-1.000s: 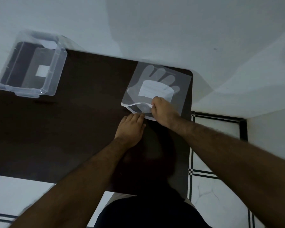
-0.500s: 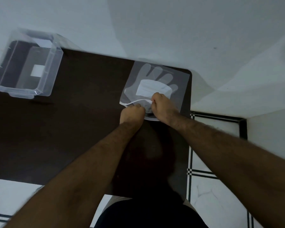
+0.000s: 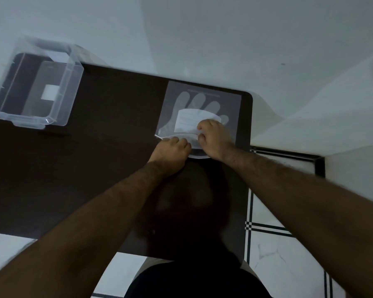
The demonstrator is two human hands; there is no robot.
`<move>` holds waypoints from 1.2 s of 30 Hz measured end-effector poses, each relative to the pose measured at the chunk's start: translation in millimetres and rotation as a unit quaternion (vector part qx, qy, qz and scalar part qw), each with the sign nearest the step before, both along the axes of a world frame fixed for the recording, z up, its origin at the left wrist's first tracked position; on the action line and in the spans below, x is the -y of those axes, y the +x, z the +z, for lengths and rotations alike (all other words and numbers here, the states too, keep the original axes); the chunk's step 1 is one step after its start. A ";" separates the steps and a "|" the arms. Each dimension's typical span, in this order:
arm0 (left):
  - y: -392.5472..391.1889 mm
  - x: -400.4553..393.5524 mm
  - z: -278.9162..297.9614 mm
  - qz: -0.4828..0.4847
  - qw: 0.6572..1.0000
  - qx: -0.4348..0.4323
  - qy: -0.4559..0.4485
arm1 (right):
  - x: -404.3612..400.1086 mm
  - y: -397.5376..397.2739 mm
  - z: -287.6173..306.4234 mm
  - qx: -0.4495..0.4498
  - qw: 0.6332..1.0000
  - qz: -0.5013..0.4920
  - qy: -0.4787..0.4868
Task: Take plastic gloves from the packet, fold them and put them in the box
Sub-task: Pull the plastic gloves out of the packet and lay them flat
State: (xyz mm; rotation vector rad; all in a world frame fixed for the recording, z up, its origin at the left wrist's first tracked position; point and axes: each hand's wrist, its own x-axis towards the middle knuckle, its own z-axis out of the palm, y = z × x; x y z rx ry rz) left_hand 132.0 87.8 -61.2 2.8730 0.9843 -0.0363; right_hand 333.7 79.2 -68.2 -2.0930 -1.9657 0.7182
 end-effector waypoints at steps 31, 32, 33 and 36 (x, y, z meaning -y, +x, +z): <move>-105.4 169.7 -9.9 -0.031 0.994 0.100 -0.018 | -22.2 -25.9 -12.1 0.128 0.972 -0.054 -0.190; -109.3 175.5 -10.9 -0.024 0.995 0.096 -0.022 | -14.9 -34.0 -9.7 0.142 0.973 -0.036 -0.179; -112.6 181.0 -11.4 -0.017 0.995 0.094 -0.027 | -5.8 -42.2 -7.6 0.156 0.974 -0.010 -0.166; -121.3 195.0 -12.6 0.011 0.994 0.098 -0.047 | 27.2 -61.4 -4.7 0.175 0.974 0.082 -0.118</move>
